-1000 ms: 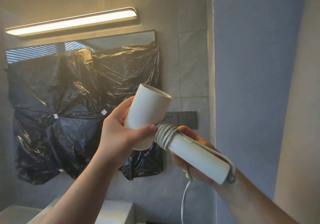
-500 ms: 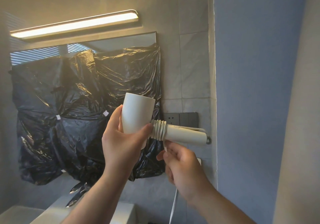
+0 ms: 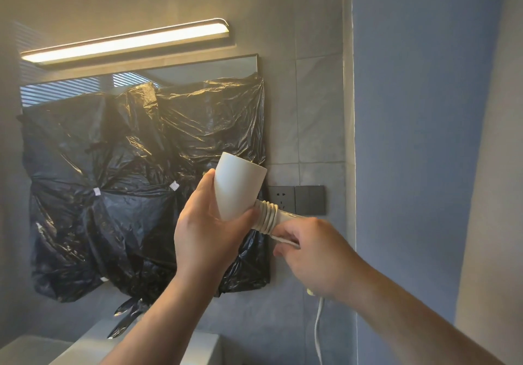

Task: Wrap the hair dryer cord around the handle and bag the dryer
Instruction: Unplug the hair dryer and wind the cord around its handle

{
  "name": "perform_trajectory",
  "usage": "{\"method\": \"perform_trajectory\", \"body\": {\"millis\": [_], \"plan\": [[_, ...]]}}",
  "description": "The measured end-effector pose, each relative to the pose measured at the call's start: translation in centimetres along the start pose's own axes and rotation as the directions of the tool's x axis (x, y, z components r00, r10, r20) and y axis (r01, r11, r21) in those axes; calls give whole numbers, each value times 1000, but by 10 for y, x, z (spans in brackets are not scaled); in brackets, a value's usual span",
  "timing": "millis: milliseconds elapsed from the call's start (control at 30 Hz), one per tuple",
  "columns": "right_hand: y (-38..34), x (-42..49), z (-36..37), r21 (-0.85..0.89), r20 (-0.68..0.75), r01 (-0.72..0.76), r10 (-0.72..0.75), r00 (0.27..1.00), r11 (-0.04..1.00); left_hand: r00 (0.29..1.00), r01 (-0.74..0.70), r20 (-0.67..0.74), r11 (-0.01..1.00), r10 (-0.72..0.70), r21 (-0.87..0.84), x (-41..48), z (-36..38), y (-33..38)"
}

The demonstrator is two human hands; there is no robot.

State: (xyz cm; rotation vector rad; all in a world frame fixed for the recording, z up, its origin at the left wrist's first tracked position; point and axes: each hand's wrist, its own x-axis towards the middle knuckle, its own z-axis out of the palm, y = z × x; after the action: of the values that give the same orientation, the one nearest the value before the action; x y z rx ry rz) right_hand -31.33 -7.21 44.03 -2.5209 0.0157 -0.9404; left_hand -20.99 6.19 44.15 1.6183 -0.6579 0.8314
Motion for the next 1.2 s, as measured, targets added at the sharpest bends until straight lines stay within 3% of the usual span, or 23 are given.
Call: {"method": "perform_trajectory", "body": {"millis": [233,400,733,867,1000,1200], "plan": [[-3,14,-29,-64,122,47,-39,992,997,990,-12,138,1000,8,28,6,-5,3],[-4,17,-43,-114,68,30,-22,997,993,982,-27,185,1000,26,6,9,-9,5],[7,22,-59,257,249,-125,60,967,958,927,4,367,978,74,-207,14,-21,15],[17,20,-53,501,302,-165,7,953,850,927,42,369,963,62,-266,14,-22,18],[32,19,-45,738,318,-193,-81,945,646,923,109,383,929,37,-353,16,-20,16],[45,25,-38,867,343,-263,-124,931,424,915,233,404,821,-2,-522,12,-15,18]]}}
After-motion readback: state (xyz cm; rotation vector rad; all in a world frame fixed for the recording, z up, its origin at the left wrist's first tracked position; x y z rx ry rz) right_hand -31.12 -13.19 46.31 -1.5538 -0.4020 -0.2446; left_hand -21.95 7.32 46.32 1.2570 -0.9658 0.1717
